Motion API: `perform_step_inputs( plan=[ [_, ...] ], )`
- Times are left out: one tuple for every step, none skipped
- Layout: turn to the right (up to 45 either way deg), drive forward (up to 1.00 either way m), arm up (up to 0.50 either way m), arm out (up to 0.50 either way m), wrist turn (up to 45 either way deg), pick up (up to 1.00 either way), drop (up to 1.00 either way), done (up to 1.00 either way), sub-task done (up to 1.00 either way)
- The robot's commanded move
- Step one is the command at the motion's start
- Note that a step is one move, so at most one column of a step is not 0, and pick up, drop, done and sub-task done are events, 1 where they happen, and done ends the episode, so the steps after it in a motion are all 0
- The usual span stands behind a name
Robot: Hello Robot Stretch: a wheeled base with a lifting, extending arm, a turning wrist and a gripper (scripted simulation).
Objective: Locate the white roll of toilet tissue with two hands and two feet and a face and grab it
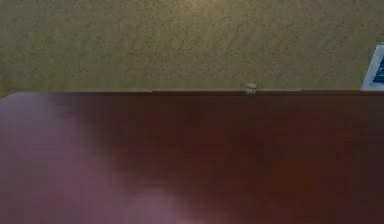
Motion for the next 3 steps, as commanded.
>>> perform_step_inputs(
  plan=[
    [39.0, 0.00, 0.00, 0.00, 0.0, 0.00, 0.00, 0.00, 0.00],
    [0.0, 1.00, 0.00, 0.00, 0.0, 0.00, 0.00, 0.00, 0.00],
    [0.0, 1.00, 0.00, 0.00, 0.0, 0.00, 0.00, 0.00, 0.00]
  ],
)
